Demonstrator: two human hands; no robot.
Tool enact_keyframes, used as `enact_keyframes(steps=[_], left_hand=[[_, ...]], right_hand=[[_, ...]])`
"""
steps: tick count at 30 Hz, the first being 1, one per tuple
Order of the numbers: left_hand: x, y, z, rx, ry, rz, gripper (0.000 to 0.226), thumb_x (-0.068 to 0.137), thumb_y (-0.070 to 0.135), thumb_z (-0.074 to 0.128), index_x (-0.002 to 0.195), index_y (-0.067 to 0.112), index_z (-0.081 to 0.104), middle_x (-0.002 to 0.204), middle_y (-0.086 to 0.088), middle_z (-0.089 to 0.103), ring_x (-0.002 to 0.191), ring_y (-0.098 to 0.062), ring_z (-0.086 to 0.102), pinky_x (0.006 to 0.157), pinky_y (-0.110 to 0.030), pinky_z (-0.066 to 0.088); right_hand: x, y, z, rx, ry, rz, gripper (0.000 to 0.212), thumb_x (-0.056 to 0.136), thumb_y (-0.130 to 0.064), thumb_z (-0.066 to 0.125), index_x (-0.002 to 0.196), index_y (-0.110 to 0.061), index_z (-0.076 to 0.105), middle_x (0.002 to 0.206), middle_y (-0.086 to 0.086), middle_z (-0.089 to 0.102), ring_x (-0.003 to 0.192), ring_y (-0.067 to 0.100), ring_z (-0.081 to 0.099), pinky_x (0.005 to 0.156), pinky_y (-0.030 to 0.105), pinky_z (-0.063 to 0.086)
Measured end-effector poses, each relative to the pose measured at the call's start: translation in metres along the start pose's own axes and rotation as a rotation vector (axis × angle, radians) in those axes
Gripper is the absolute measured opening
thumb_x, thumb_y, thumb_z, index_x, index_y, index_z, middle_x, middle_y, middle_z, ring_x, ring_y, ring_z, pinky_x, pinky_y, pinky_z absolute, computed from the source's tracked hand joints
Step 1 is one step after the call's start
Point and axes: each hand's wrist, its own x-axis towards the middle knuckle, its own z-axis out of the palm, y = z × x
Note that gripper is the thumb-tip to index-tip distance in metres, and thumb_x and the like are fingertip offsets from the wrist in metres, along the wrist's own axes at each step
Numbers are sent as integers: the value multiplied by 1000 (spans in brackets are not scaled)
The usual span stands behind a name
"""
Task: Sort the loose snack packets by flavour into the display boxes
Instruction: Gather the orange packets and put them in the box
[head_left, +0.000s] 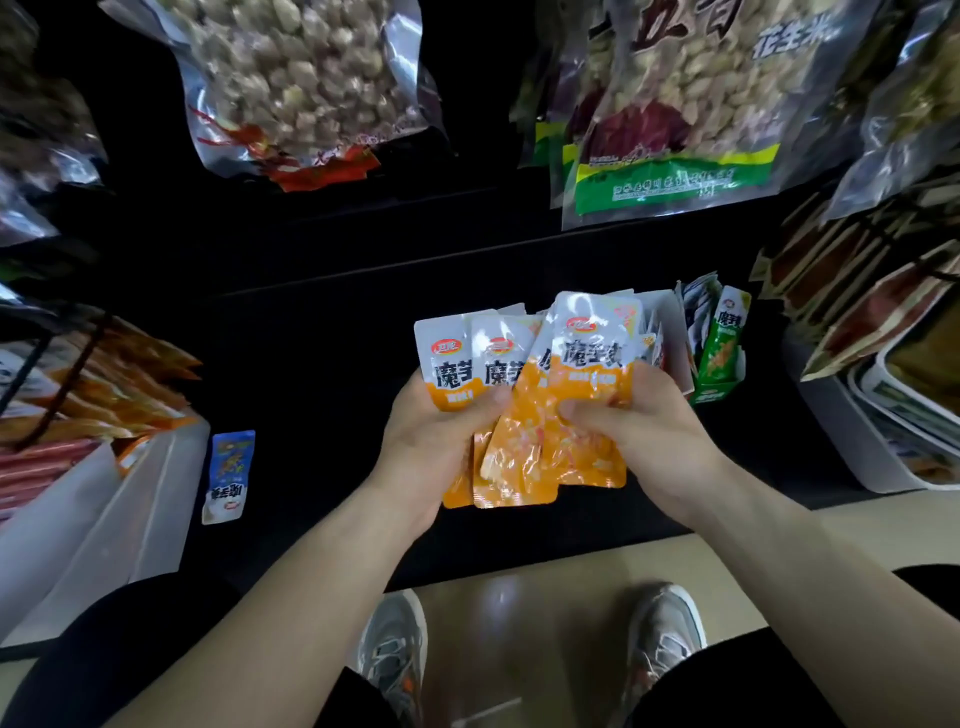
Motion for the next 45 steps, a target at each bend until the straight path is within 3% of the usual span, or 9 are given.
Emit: enact_keyframes(steps=[7, 13, 23, 26, 30, 34, 37, 41, 45], left_hand=[[-3, 3, -2, -102, -1, -108, 22, 99, 7, 55, 117, 12, 65, 108, -10, 75, 99, -28, 72, 93, -55, 54], [-5, -2, -9, 86, 11, 27, 31, 90, 21, 72, 119, 26, 63, 111, 6, 74, 105, -16, 70, 95, -51, 55], [-8, -14, 5, -29, -96, -58, 35, 97, 38, 57, 130, 28, 54, 116, 0, 72, 103, -22, 72, 92, -51, 56], [-8, -21, 14, -10, -103, -54, 54, 87, 44, 69, 134, 24, 49, 123, -2, 69, 109, -23, 69, 91, -48, 56], [0, -30, 17, -9, -70, -68, 39, 94, 19, 67, 130, 20, 52, 118, -5, 71, 105, -25, 71, 87, -47, 58], [-2, -33, 19, -40, -70, -123, 33, 95, 15, 64, 126, 21, 56, 114, -7, 73, 100, -26, 72, 80, -44, 60], [0, -42, 22, -49, -18, -176, 36, 94, 16, 66, 128, 19, 56, 114, -9, 73, 100, -27, 72, 81, -47, 60], [1, -49, 41, 78, -29, -203, 49, 86, 11, 73, 130, 18, 53, 111, -8, 73, 98, -25, 72, 84, -44, 59], [30, -46, 60, 158, -46, -214, 48, 85, 3, 70, 125, 18, 50, 108, -11, 70, 93, -27, 71, 78, -42, 60]], right_hand=[[0, 4, 4, -25, 77, 5, 37, 88, -5, 74, 115, -23, 57, 99, -2, 76, 91, 15, 74, 86, 45, 60], [-4, 8, 6, -8, 70, 9, 40, 90, -4, 72, 122, -19, 55, 104, 1, 76, 94, 17, 74, 85, 45, 60], [-8, 15, 30, 54, -9, 37, 32, 96, -8, 64, 124, -21, 54, 109, 3, 74, 101, 19, 72, 95, 48, 56], [-10, 14, 42, 106, -48, 21, 30, 100, -6, 55, 127, -20, 55, 103, -13, 74, 98, 11, 72, 94, 44, 56], [-10, 12, 40, 138, -100, 72, 30, 103, -3, 47, 126, -18, 58, 89, -31, 71, 92, 1, 71, 98, 42, 54], [-10, 18, 23, -14, -174, 153, 26, 103, -17, 51, 125, -27, 62, 111, -4, 75, 103, 16, 71, 91, 44, 58], [-17, 26, 16, -246, -209, 139, 15, 103, -25, 52, 114, -30, 62, 107, -4, 72, 97, 16, 70, 74, 36, 62], [-23, 34, 4, -548, -227, 63, 30, 105, -37, 44, 134, -31, 48, 111, -12, 61, 95, 5, 59, 80, 26, 49], [-6, 28, -36, -665, -198, 92, 30, 102, -48, 47, 123, -27, 57, 109, -8, 66, 98, 11, 63, 89, 34, 50]])
